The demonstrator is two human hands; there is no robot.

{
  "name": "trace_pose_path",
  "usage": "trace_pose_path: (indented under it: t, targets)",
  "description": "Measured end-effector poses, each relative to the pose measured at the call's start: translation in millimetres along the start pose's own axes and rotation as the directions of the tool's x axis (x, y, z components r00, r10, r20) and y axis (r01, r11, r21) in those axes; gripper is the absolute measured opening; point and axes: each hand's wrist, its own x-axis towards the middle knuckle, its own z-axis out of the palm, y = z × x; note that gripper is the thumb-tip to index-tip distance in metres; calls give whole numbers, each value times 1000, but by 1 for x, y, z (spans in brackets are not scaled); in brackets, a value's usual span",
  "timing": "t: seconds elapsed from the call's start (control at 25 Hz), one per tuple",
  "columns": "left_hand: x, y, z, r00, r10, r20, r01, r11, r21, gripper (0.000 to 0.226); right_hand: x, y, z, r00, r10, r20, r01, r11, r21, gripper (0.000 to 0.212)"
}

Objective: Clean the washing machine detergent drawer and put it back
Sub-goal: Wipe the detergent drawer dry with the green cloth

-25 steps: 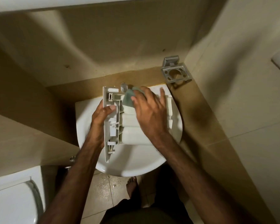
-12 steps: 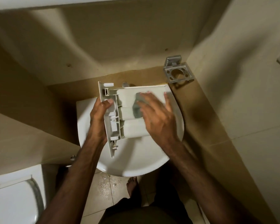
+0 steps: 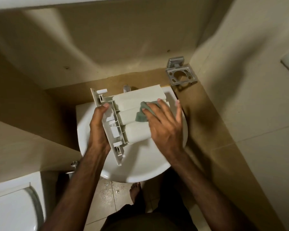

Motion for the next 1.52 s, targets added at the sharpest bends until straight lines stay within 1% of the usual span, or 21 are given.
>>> trace_pose_path:
  t: [0.12,0.16,0.24,0.32,0.44,0.52,0.64,0.72,0.76,0.8,0.88,0.96,1.0,1.04,1.12,1.2,1.28,1.36,1.44,1.48,1.52]
  targets:
    - [0,-2,5,999,13,-52,-11,999,31,27,-3,-21,5,984,158,-81,-151,985,88,29]
    - [1,-2,6,998,11,-63,-9,1000,30,27,-5,-35,7,990,129,-50,-120,981,152,29]
    - [3,0,4,998,-13,-60,14,1000,16,37,-12,-45,6,997,-54,61,39,974,223,31]
    - [8,-1,-4,997,-15,-82,15,1000,1,46,-12,-24,-2,987,-126,99,109,981,161,33]
    - [9,-5,-7,995,2,-97,-6,999,-39,33,-10,-1,-6,989,133,-65,-132,991,22,31]
    - [5,-5,-2,998,18,-66,-22,998,-64,28,-16,-17,-3,964,213,-161,-212,977,20,29]
    - [6,-3,-5,996,22,-82,-29,996,-83,27,-39,-34,-6,990,38,-135,-38,999,-1,31]
    - [10,-1,-10,996,-1,-91,-10,993,-114,36,-51,-27,-13,990,-114,-82,114,993,1,43]
    - [13,0,-13,994,-23,-103,9,992,-125,40,-50,-19,-12,988,-135,-76,136,991,-1,45]
    - [15,-1,-14,993,-41,-113,26,990,-139,39,-45,-10,-11,991,-96,-89,97,995,3,44]
    - [13,-3,-12,991,-74,-110,52,981,-189,33,-25,6,-9,977,151,-151,-136,985,104,36]
    - [9,-3,-4,992,-100,-81,79,970,-230,32,-11,4,-8,888,428,-166,-371,883,288,33]
    - [6,-3,0,991,-104,-78,82,966,-246,32,-10,-6,-8,859,492,-139,-420,834,359,34]
    - [6,-4,2,991,-107,-81,82,961,-264,32,-13,-19,-8,871,483,-91,-412,819,399,33]
    - [6,-4,5,989,-110,-97,78,955,-287,29,-31,-43,-11,955,298,-1,-269,865,423,29]
    - [6,-4,4,989,-111,-94,80,956,-281,28,-39,-37,-13,991,127,48,-136,914,382,26]
    - [4,-4,3,988,-126,-90,100,963,-250,33,-25,-16,-9,989,143,35,-147,931,335,26]
    - [-1,-5,7,984,-139,-107,113,969,-221,41,-2,-3,-4,932,363,3,-338,864,373,29]
    - [-5,-7,9,980,-141,-142,115,977,-177,42,19,0,-3,756,655,15,-572,650,500,30]
    - [-6,-9,8,974,-148,-172,121,980,-160,44,24,-2,-6,674,737,58,-630,532,566,28]
    - [-7,-10,8,965,-161,-206,133,981,-143,52,23,-6,-12,628,770,112,-653,444,613,26]
